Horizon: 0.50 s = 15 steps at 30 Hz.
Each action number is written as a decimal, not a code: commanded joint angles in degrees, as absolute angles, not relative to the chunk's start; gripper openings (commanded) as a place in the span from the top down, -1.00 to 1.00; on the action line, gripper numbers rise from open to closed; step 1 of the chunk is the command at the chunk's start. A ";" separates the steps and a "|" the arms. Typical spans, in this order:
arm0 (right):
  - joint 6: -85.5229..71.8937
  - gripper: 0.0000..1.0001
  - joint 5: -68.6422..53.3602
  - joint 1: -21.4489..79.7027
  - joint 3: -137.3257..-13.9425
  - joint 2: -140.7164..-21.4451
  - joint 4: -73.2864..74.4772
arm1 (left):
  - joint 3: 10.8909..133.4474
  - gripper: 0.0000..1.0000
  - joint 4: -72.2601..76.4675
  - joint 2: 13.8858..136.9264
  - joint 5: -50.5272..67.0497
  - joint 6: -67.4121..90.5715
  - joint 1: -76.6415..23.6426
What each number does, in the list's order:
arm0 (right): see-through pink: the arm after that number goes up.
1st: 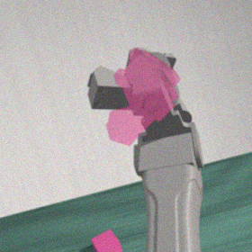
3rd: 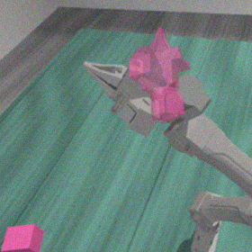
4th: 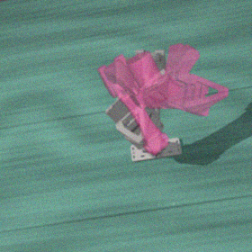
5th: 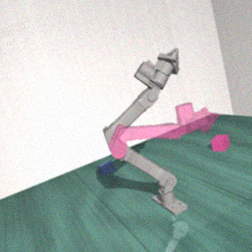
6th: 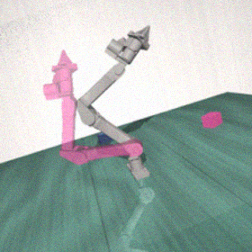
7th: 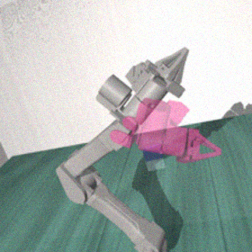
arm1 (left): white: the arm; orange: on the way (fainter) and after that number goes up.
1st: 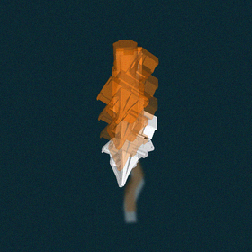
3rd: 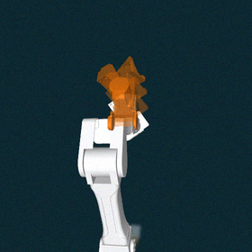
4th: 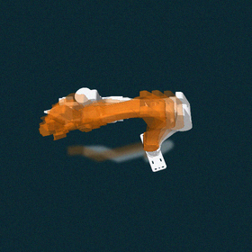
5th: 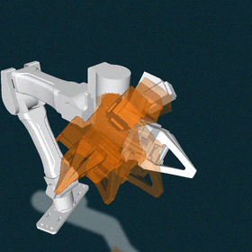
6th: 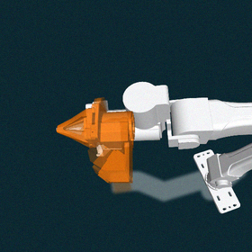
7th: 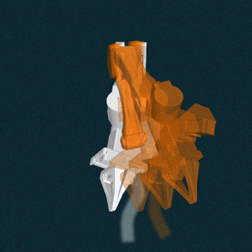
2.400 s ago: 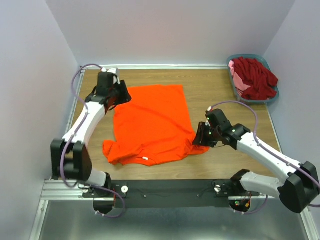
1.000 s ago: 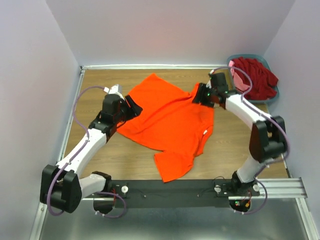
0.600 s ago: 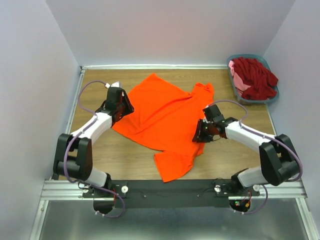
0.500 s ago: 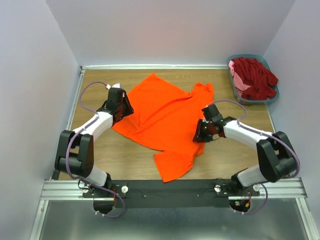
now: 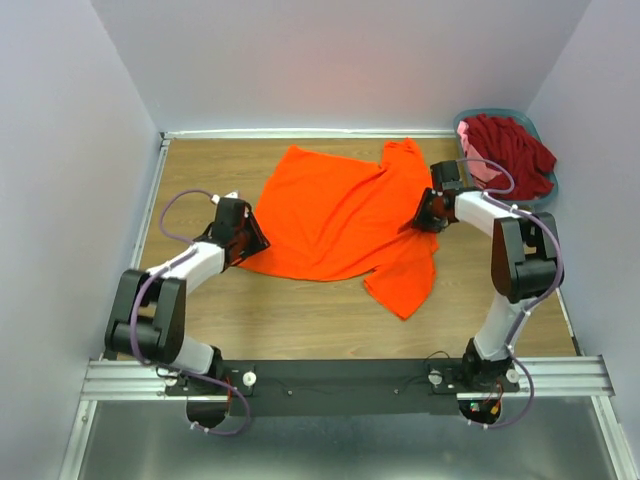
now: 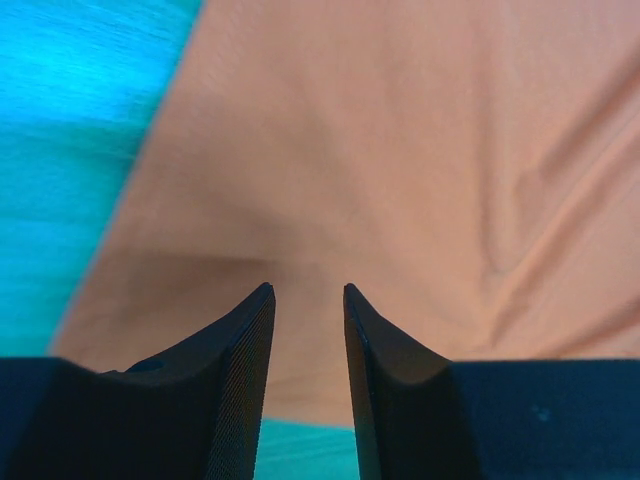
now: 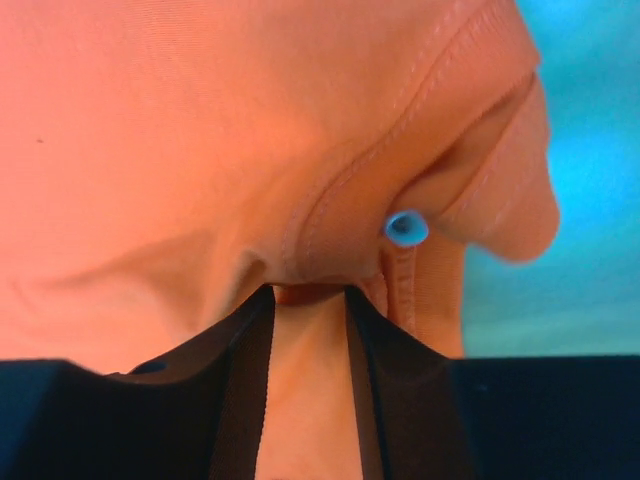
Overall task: Fold and stack the t-shirts
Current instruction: Flatten the tshirt out
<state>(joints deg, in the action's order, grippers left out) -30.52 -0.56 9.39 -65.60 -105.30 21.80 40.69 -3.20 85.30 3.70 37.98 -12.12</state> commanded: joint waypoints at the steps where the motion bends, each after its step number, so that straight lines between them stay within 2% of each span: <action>1: -25.15 0.07 4.14 8.88 -71.89 -108.63 23.46 | 39.30 0.11 -5.00 75.69 -3.04 40.34 -11.96; 4: -24.17 -0.18 0.45 8.96 -71.29 -104.25 24.17 | 36.92 0.01 -9.48 69.18 -8.34 41.92 -10.20; 5: -24.08 -0.34 0.27 9.05 -70.32 -101.28 24.34 | 36.31 0.00 -11.41 67.17 -9.57 42.45 -9.85; 9: -22.86 -0.64 -1.49 9.05 -64.00 -92.67 27.50 | 34.72 -0.01 -13.44 66.62 -12.22 43.24 -9.40; 11: -22.68 -0.74 -0.97 9.05 -60.49 -88.97 29.00 | 34.80 -0.01 -13.53 68.63 -11.60 43.33 -9.40; 15: -22.76 -0.76 -0.53 9.05 -56.26 -80.52 33.04 | 35.59 -0.01 -13.01 73.03 -12.39 42.81 -9.40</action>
<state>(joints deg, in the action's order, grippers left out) -23.70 -0.47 8.80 -59.77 -85.06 27.20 35.55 -11.31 70.04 -8.62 42.04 -9.43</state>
